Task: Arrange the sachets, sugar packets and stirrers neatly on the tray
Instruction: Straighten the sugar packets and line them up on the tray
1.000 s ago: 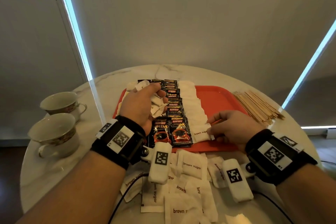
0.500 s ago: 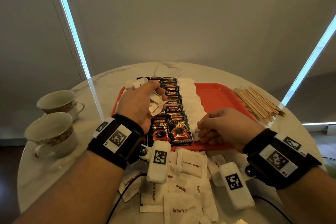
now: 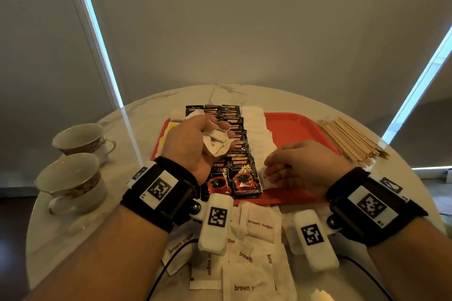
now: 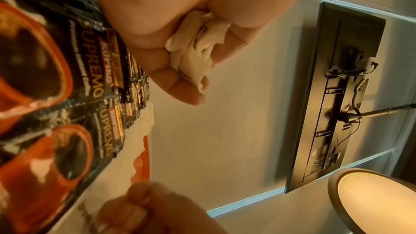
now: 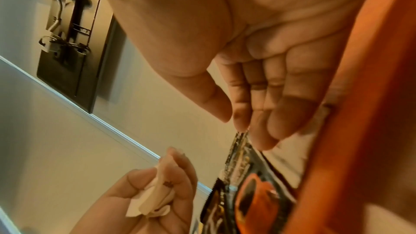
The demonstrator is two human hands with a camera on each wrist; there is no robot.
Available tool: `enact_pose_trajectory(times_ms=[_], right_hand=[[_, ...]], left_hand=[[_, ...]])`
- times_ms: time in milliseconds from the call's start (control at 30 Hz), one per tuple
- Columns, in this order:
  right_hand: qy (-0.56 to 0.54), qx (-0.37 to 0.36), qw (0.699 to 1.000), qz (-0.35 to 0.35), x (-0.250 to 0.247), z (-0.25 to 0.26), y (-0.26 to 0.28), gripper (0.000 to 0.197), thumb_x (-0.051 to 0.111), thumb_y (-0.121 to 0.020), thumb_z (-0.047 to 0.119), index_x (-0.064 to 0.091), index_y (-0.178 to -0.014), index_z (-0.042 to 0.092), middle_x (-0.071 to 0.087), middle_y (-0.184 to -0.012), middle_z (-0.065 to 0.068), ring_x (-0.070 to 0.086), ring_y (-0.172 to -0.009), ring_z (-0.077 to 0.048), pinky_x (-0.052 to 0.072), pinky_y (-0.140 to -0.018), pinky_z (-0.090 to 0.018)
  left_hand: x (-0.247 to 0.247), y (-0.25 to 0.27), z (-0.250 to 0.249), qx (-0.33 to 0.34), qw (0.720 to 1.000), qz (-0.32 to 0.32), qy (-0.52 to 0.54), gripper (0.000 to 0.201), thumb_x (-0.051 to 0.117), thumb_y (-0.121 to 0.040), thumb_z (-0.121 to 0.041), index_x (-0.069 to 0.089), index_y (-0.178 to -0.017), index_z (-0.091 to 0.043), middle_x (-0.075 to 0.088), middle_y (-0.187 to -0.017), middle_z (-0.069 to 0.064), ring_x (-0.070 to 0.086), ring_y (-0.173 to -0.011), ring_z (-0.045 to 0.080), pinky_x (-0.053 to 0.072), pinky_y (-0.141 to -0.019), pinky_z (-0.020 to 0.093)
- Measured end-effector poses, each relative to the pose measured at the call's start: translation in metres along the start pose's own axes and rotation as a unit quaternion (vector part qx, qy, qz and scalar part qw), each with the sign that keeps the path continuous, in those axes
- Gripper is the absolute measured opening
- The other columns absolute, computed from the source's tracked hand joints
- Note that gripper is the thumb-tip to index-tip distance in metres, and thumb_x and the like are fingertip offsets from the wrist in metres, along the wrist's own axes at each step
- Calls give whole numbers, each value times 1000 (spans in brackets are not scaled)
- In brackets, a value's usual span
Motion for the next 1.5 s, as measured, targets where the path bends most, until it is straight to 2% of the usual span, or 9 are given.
enact_pose_trajectory(times_ms=[200,333,633,767,933,1033,1233,1367,1500], right_hand=[[8,-95,992,81,23,29,-7,22,73,-91,33,77,-94,11,71,-79,-3,62,-65,-14,49,-64,-30],[-33,-125,989,78,39,32,-16,14,73,-92,23,75,-96,9,73,-76,1,62,-61,-11,51,-63,-28],[-239,-131,957,102,43,24,-23,16,63,-95,4,64,-79,6,75,-96,-19,73,-83,-27,61,-68,-33],[-267,-164,947,76,40,21,-24,16,60,-93,-4,55,-83,7,76,-90,-15,76,-88,-31,59,-61,-30],[-232,-208,949,55,35,18,-24,19,59,-91,-9,57,-91,11,71,-88,-13,74,-90,-35,59,-63,-38],[-220,-241,945,19,29,18,-25,13,64,-92,-2,64,-98,10,72,-90,-10,71,-85,-29,60,-69,-39],[-220,-260,940,30,26,14,-27,15,70,-91,10,70,-105,6,76,-101,-16,74,-94,-32,61,-77,-38],[-189,-259,945,55,29,12,-25,22,66,-90,29,74,-95,9,74,-89,-11,70,-79,-21,56,-70,-32],[-144,-276,950,32,28,12,-24,26,64,-94,34,78,-93,12,73,-80,-8,63,-67,-18,51,-58,-28]], left_hand=[[12,6,1,19,998,41,49,25,36,-92,13,50,-95,-8,70,-95,15,74,-97,36,60,-74,46],[9,2,2,39,994,45,89,25,37,-94,11,51,-94,-10,73,-106,18,73,-108,38,61,-85,53],[-4,-10,-6,44,985,-19,165,29,39,-95,12,52,-97,-13,73,-88,12,77,-83,32,63,-65,48],[-7,-12,-6,60,992,-79,74,22,51,-95,8,59,-94,-12,68,-77,7,70,-65,21,62,-78,48],[3,3,-2,47,992,29,-115,15,72,-95,-23,66,-90,-10,71,-76,6,69,-67,22,58,-58,34],[2,7,3,56,975,58,-208,10,75,-92,-13,72,-101,-9,69,-83,9,58,-64,15,47,-50,25],[2,10,6,12,958,103,-266,15,78,-87,-10,71,-101,-10,66,-75,1,56,-63,13,46,-51,24],[2,10,6,24,957,104,-269,43,83,-79,-33,69,-109,-4,66,-88,6,56,-65,14,46,-53,25],[0,7,7,41,963,75,-257,24,79,-88,-26,71,-102,-9,70,-84,5,56,-62,13,46,-52,25]])
Point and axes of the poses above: each hand's wrist, its own y-axis away from the middle knuckle, its own x-axis out of the palm, z = x × y, the point moved 1 cm from there along -y, towards the middle knuckle
